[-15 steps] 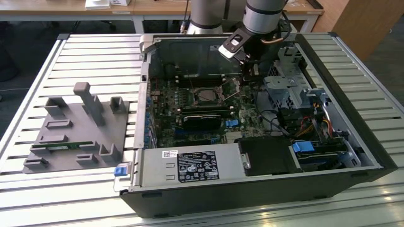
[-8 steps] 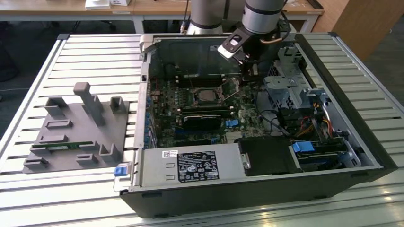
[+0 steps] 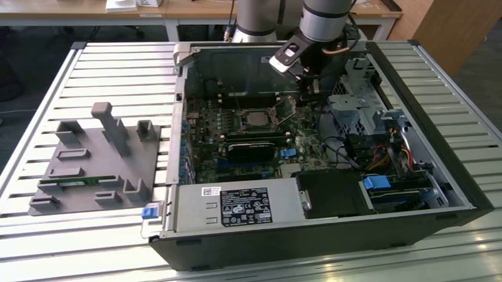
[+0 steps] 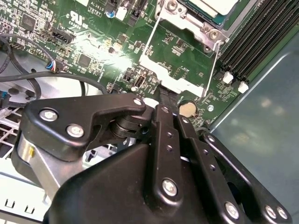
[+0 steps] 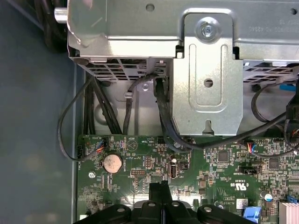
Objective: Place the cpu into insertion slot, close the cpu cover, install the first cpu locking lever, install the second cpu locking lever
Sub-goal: 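Close the cpu cover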
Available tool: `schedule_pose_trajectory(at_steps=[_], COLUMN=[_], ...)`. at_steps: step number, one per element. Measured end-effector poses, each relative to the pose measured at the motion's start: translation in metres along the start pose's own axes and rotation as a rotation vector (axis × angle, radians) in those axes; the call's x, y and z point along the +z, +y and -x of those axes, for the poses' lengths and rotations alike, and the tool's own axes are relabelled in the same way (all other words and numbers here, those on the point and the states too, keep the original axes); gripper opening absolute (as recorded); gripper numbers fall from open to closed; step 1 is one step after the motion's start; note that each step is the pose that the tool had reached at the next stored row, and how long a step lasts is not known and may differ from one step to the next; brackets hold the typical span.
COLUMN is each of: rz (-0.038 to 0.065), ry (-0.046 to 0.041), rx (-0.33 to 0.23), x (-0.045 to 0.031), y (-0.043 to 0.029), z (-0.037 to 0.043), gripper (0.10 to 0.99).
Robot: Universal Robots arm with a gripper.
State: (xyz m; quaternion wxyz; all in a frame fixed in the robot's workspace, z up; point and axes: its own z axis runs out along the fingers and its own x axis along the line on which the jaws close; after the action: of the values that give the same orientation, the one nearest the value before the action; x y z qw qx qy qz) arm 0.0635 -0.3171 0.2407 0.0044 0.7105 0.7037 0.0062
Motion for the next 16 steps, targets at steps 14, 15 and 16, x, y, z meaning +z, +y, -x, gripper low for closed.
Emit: schedule_pose_trajectory(at_steps=[14, 15, 16], rz=[0.0, 0.0, 0.0], ry=[0.0, 0.0, 0.0], rx=[0.0, 0.0, 0.0], x=[-0.0001, -0.0001, -0.0001], y=[-0.0078, -0.0085, -0.0091], z=[0.0001, 0.0001, 0.0001], gripper=[0.106, 0.106, 0.106])
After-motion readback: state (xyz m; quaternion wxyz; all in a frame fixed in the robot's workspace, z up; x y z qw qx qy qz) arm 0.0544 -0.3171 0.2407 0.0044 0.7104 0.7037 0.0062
